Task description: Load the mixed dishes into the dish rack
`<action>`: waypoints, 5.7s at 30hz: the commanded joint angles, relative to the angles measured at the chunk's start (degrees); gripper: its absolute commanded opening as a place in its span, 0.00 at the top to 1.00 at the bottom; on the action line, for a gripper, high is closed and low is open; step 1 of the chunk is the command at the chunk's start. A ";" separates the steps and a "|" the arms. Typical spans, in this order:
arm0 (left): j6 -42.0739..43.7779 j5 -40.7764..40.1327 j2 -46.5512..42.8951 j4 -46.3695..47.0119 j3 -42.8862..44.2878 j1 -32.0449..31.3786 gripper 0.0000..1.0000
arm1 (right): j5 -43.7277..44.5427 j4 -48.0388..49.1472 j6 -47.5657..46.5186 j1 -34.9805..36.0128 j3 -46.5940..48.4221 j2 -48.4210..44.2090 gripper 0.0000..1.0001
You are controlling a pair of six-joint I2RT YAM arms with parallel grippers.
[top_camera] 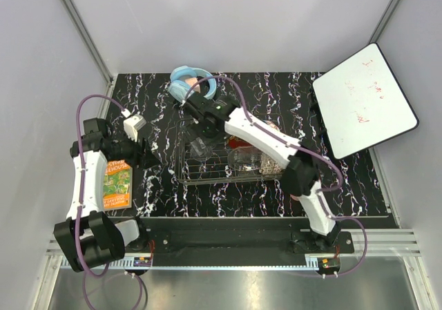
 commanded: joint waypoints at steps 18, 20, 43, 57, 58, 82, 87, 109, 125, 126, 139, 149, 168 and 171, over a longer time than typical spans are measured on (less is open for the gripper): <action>0.37 0.48 -2.89 -1.03 2.12 0.26 0.32 | 29.26 3.82 42.04 -2.87 -60.57 -61.91 0.14; 0.72 0.04 -2.98 -1.21 2.12 0.34 0.32 | 29.78 1.55 45.79 -2.87 -62.32 -62.71 0.13; 1.69 -0.23 -2.19 -2.35 2.30 0.34 0.32 | 27.85 0.57 62.17 -2.96 -77.36 -68.34 0.33; 1.77 -0.23 -2.37 -2.44 1.60 0.34 0.32 | 18.45 5.31 63.75 -2.96 -83.07 -66.76 0.87; 1.77 0.12 -2.37 -2.44 1.60 0.26 0.32 | 18.27 5.58 63.75 -2.96 -83.34 -66.76 0.89; -1.83 33.59 1.76 -24.14 24.79 0.25 0.01 | -29.08 50.99 30.71 -1.82 -74.45 -83.37 1.00; -9.10 45.98 4.84 -20.50 24.64 0.25 0.01 | -32.70 66.44 30.27 -1.73 -75.78 -81.09 1.00; -24.77 46.62 4.14 -16.33 25.58 -6.60 0.01 | -42.73 98.38 35.63 -1.73 -68.05 -54.47 1.00; -25.21 46.62 3.17 -16.15 26.74 -7.22 0.01 | -40.98 116.05 42.92 -1.73 -66.37 -43.56 1.00; -25.12 46.53 3.17 -16.15 26.73 -7.22 0.01 | -40.62 116.75 43.01 -1.82 -66.55 -43.21 1.00; -24.24 46.70 4.40 -16.15 26.65 -7.22 0.40 | -39.21 119.48 44.59 -1.82 -67.87 -41.18 1.00; -26.87 46.61 4.84 -13.17 27.17 -6.69 1.00 | -38.86 108.52 42.40 -2.87 -71.02 -43.99 0.73; -15.71 -25.53 4.92 -9.65 21.28 -28.74 1.00 | -8.73 66.32 24.91 -3.75 -80.44 -89.52 0.16; -16.33 -29.49 7.12 -8.59 22.25 -31.90 1.00 | -8.28 65.43 25.16 -3.75 -81.05 -89.87 0.17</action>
